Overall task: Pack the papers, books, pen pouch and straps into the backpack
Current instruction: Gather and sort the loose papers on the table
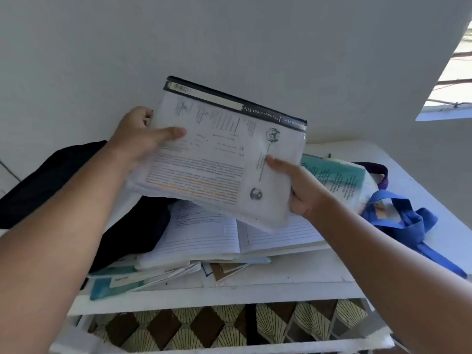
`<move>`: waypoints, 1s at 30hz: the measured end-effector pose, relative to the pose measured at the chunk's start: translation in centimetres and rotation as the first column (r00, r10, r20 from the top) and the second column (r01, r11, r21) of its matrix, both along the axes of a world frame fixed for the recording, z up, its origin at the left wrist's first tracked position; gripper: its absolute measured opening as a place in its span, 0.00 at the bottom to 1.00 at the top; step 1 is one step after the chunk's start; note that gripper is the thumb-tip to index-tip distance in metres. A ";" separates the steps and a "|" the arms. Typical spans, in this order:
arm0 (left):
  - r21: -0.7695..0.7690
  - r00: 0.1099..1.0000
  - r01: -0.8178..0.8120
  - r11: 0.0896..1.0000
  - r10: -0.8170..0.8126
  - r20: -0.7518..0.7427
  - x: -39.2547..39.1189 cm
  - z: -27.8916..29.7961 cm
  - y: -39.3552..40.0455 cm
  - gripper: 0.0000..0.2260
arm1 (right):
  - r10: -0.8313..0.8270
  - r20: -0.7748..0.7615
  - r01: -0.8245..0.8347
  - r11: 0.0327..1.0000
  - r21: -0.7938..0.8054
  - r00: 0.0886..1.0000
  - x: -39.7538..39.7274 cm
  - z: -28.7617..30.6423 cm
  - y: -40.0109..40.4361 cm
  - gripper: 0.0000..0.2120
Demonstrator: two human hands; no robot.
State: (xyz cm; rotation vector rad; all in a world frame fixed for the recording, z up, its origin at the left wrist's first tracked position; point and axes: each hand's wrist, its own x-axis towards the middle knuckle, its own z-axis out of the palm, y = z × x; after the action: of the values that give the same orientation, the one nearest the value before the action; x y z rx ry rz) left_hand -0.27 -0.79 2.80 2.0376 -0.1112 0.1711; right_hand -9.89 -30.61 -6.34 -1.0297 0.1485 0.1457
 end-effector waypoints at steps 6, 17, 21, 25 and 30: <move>0.265 0.901 -0.343 0.901 0.236 0.363 -0.4 -2.2 3.1 0.27 | 0.027 -0.024 -0.024 0.994 0.106 0.999 1.8 0.6 5.5 0.21; 0.589 0.966 -0.239 0.772 0.252 0.061 -3.8 -6.6 11.8 0.04 | 0.152 -0.303 -0.192 0.976 -0.106 0.941 4.0 0.1 13.8 0.13; 0.756 0.938 -0.257 0.602 0.345 0.043 -3.1 -8.4 14.4 0.10 | 0.136 -0.346 -0.189 0.974 -0.125 0.928 4.7 0.5 15.8 0.12; 0.887 0.909 -0.195 0.418 0.417 0.003 -1.9 -8.8 16.1 0.12 | 0.120 -0.375 -0.180 0.975 -0.130 0.919 5.3 1.0 17.9 0.08; 0.892 0.925 -0.207 0.402 0.378 0.045 -0.2 -9.5 18.5 0.16 | 0.100 -0.394 -0.152 0.983 -0.103 0.914 5.9 1.2 19.8 0.02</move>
State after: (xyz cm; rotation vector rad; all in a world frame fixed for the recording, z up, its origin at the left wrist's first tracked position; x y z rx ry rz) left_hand -0.51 17.74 -6.73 3.1459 0.3694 0.1804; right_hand -3.96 -10.78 -5.13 -1.1344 0.4574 0.4646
